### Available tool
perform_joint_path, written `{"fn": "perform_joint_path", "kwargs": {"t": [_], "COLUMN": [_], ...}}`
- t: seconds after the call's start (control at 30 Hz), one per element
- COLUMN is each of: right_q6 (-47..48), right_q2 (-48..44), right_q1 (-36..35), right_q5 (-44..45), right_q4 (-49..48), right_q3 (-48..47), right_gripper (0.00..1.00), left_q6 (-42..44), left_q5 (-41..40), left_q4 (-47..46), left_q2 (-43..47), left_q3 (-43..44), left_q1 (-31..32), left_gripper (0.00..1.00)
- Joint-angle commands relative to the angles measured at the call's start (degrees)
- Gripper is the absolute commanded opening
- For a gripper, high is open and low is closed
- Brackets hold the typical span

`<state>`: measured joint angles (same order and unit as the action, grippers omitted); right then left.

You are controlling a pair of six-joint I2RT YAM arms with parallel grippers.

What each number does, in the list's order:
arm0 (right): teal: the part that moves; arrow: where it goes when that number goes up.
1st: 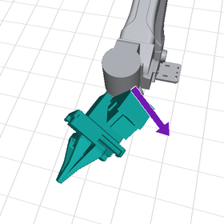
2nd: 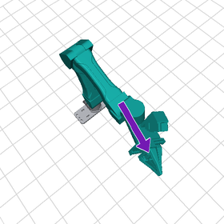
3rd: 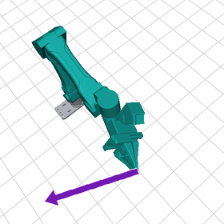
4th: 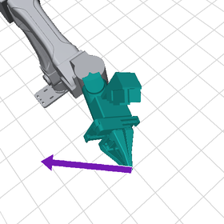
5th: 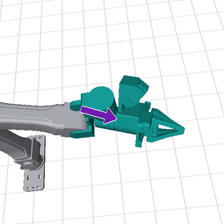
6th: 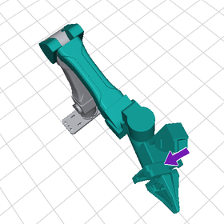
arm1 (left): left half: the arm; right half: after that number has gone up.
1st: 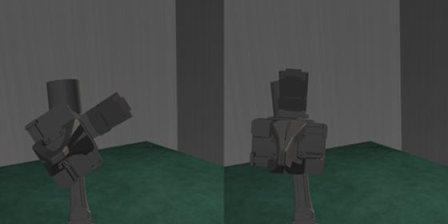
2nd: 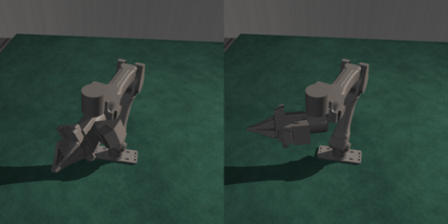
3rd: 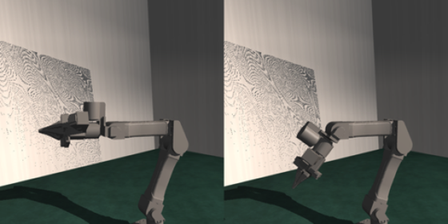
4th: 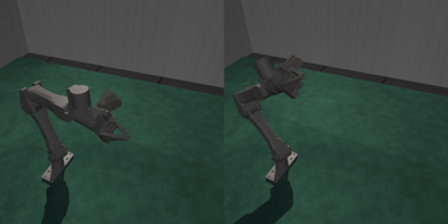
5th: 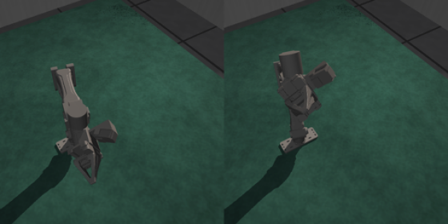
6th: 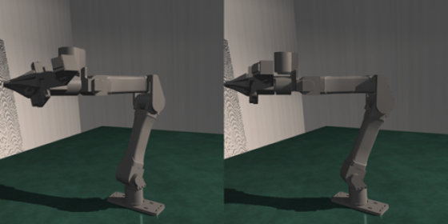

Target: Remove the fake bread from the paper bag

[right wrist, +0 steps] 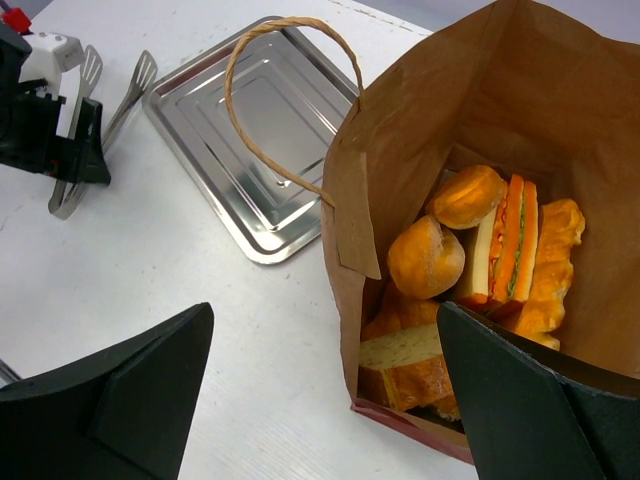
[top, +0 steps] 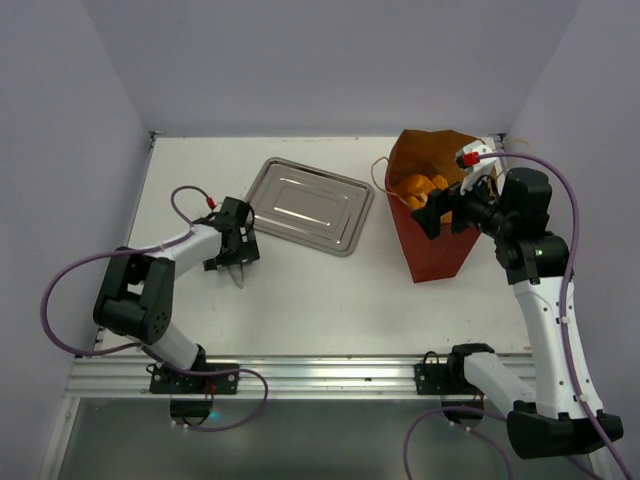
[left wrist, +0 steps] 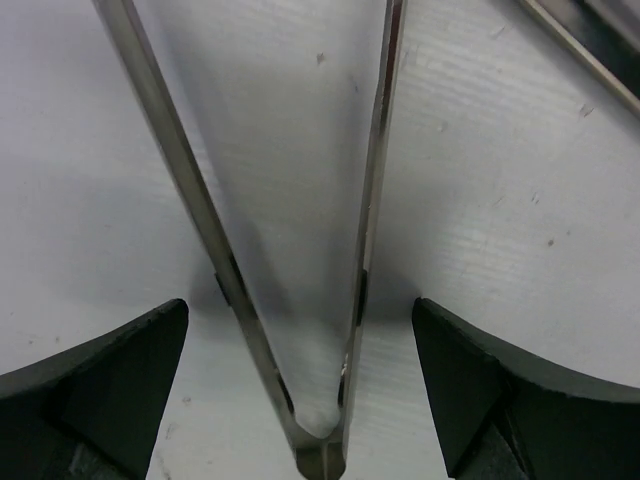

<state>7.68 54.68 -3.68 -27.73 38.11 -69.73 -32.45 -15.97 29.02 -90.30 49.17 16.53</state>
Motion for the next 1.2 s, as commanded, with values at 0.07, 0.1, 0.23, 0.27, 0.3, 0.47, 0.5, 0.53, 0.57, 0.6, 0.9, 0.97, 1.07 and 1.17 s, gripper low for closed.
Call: {"fn": "perform_joint_path", "kwargs": {"t": [0.07,0.1,0.23,0.27,0.3,0.47,0.5,0.53,0.57,0.6,0.9,0.97,1.07,1.17], "right_q6": [-0.48,-0.48,-0.48,-0.48,-0.48,-0.65,-0.74,-0.74,-0.74,-0.83,-0.04,0.14,-0.56,-1.70], "right_q2": [-0.45,-0.27,-0.36,-0.36,-0.45,-0.27,-0.27,-0.27,-0.27,-0.36,-0.89,-0.54,0.52,2.54], "right_q1": [0.26,0.34,0.61,0.78,0.87,1.40,1.57,1.66,1.92,2.01,3.24,3.42,3.42,5.61], "right_q5": [-1.72,-1.80,-1.81,-1.63,-1.54,-2.07,-2.16,-2.24,-2.25,-2.42,-1.28,-0.23,2.23,5.47], "right_q4": [-2.16,-2.16,-2.16,-2.16,-2.16,-2.16,-2.16,-2.07,-2.07,-2.07,-0.58,0.21,1.44,3.11], "right_q3": [0.04,0.04,-0.05,0.04,0.04,-0.14,-0.23,-0.23,-0.40,-0.40,-3.38,-4.70,-7.95,-13.91], "right_gripper": [0.99,0.99,0.99,0.99,0.99,0.99,0.99,0.99,0.99,0.99,0.99,0.99,0.99,0.99], "left_q6": [-3.32,-3.32,-4.11,-4.46,-4.99,-5.09,-5.08,-5.08,-4.91,-4.91,-2.98,-1.58,0.88,3.61], "left_q5": [-5.92,-6.01,-6.80,-6.36,-6.01,-3.81,-3.63,-3.46,-3.28,-3.02,0.23,0.32,1.72,6.55], "left_q4": [-5.10,-5.20,-5.11,-5.72,-6.16,-9.24,-9.41,-9.76,-10.12,-10.47,-12.67,-11.44,-9.16,-8.54], "left_q2": [-2.95,-4.26,-7.25,-7.52,-7.52,-6.91,-6.99,-7.08,-7.17,-7.08,-2.17,1.68,7.83,14.86], "left_q3": [3.47,4.61,6.64,6.47,5.68,3.57,3.39,2.87,2.52,2.16,-1.53,-1.44,-0.57,-0.74], "left_q1": [0.08,-0.01,-0.80,-1.15,-1.50,-3.53,-3.70,-3.79,-3.88,-4.14,-7.74,-8.10,-8.10,-8.10], "left_gripper": [0.95,0.95,0.90,0.88,0.85,0.74,0.71,0.70,0.67,0.63,0.00,0.00,0.00,0.00]}}
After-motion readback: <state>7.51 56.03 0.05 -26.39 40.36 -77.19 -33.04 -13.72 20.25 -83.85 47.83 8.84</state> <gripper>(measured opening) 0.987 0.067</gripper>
